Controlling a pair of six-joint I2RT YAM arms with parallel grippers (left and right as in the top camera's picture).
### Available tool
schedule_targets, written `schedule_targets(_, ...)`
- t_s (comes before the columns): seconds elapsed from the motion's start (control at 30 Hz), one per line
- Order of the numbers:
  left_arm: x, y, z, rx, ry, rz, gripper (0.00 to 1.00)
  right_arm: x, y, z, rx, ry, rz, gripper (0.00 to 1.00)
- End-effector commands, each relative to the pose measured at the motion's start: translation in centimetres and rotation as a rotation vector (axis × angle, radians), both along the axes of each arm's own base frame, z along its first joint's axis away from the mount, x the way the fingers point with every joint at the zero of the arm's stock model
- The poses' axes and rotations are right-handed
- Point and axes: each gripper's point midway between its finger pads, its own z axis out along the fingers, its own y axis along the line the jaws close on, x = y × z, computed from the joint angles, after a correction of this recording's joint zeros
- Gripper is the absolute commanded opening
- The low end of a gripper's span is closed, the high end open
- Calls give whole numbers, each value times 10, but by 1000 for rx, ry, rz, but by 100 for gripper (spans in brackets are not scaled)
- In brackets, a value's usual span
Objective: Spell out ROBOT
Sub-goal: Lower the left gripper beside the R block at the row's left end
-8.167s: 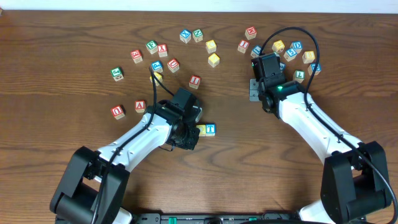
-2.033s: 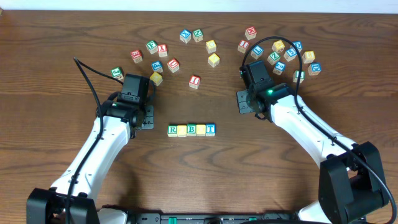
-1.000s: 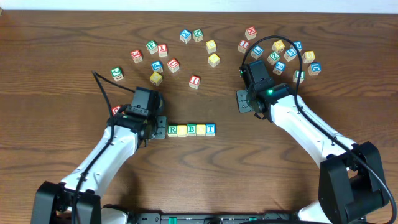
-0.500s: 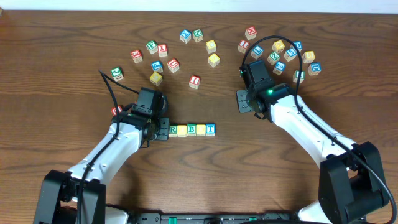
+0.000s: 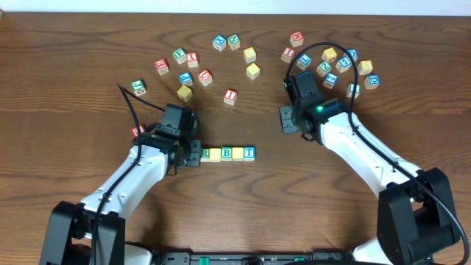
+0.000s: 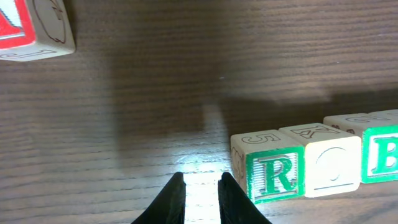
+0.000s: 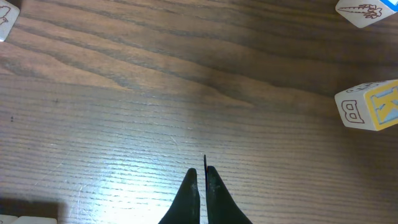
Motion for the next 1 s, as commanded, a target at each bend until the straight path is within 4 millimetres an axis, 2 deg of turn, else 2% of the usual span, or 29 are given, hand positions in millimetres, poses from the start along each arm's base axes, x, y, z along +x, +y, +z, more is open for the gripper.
schedule_targets(0.0,-5,-1,-4,-7,21,4,19,6,3,15,4,-43,13,1)
schedule_targets(0.97,-11,-12,-6,-68,39,-26,19,9,6,17,18,-57,16,1)
